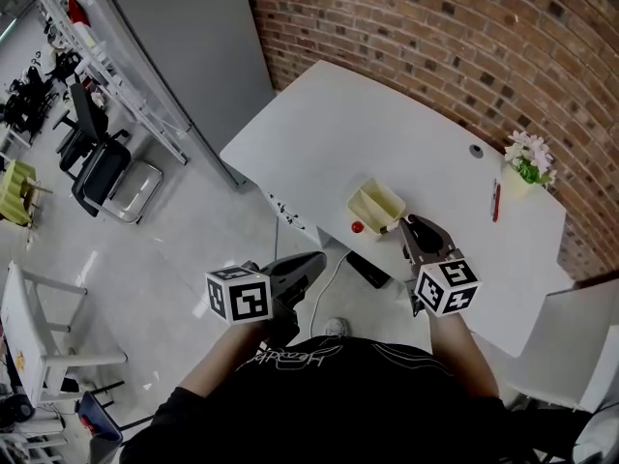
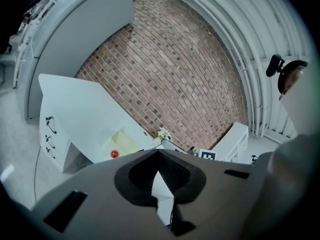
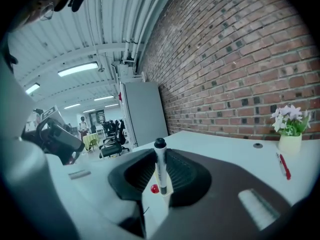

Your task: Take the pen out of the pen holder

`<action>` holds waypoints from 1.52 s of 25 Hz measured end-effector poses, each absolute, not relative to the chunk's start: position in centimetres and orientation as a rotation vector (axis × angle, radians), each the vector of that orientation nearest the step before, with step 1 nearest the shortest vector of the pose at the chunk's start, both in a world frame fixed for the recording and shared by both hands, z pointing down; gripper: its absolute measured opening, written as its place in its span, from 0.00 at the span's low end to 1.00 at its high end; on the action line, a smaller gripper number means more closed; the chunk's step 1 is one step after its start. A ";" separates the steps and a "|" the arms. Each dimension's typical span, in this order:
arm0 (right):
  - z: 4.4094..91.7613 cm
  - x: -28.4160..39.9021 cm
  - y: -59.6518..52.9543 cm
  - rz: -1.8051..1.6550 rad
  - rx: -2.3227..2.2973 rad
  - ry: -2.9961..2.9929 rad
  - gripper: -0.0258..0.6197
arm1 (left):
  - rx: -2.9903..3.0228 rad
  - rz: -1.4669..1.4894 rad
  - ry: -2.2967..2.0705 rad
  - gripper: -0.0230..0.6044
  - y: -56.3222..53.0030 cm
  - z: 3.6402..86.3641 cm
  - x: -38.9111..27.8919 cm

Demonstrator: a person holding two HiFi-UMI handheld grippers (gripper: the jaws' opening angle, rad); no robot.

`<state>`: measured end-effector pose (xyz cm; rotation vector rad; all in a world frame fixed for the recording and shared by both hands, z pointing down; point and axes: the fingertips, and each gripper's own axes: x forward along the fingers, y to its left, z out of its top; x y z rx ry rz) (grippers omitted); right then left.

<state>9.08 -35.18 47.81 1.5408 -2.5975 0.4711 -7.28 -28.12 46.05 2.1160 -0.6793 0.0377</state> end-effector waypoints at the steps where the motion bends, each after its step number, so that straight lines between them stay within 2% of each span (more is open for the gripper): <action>1: 47.1 9.3 -34.8 0.465 1.549 -2.610 0.15 | 2.124 0.035 -0.679 0.04 -27.9 45.6 -7.1; 9: 42.5 10.6 -30.8 0.581 1.503 -2.805 0.15 | 2.172 0.016 -0.687 0.04 -25.3 43.3 -5.5; 20: 38.7 9.6 -23.5 0.530 1.354 -2.972 0.15 | 2.193 -0.054 -0.707 0.04 -20.2 41.0 -5.1; 38: 38.7 10.0 -11.3 0.607 1.117 -3.047 0.15 | 2.316 -0.018 -0.704 0.04 -10.2 40.2 -0.8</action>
